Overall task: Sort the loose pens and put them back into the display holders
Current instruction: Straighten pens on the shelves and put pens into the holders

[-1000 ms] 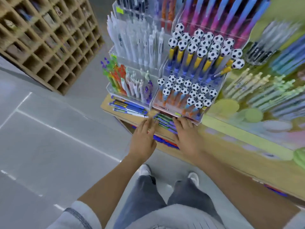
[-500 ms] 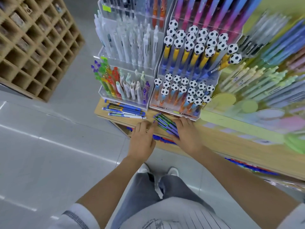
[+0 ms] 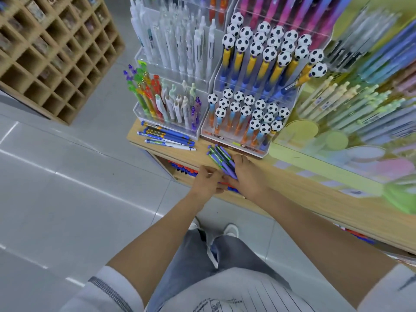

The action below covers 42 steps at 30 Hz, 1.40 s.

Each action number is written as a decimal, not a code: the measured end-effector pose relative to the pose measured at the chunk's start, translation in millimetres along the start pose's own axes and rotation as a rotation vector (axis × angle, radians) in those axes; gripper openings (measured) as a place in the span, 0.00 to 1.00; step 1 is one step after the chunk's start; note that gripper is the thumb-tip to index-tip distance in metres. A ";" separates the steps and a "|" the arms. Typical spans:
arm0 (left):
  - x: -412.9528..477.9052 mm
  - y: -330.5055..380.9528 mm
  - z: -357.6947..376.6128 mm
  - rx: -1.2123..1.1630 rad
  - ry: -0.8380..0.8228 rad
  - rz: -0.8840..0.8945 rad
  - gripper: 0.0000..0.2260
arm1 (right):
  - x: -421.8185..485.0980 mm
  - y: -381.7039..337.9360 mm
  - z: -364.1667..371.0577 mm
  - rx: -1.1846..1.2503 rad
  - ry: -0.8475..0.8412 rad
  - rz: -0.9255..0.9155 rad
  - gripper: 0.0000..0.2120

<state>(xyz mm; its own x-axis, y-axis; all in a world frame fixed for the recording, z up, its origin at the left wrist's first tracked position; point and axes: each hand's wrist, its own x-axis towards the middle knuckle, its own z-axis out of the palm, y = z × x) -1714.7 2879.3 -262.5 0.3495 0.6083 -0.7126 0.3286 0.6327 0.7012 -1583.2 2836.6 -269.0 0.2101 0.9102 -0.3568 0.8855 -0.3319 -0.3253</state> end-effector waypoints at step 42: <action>-72.2 -37.2 125.5 0.678 -0.497 0.246 0.06 | -215.1 54.8 31.1 1.175 0.655 0.593 0.06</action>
<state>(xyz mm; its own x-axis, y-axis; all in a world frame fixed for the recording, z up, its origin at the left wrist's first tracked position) -1642.0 2751.7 -234.5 0.7690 0.3108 -0.5587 0.5895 -0.0065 0.8078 -1592.7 2615.0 -237.4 0.8445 0.4127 -0.3413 -0.1667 -0.4031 -0.8999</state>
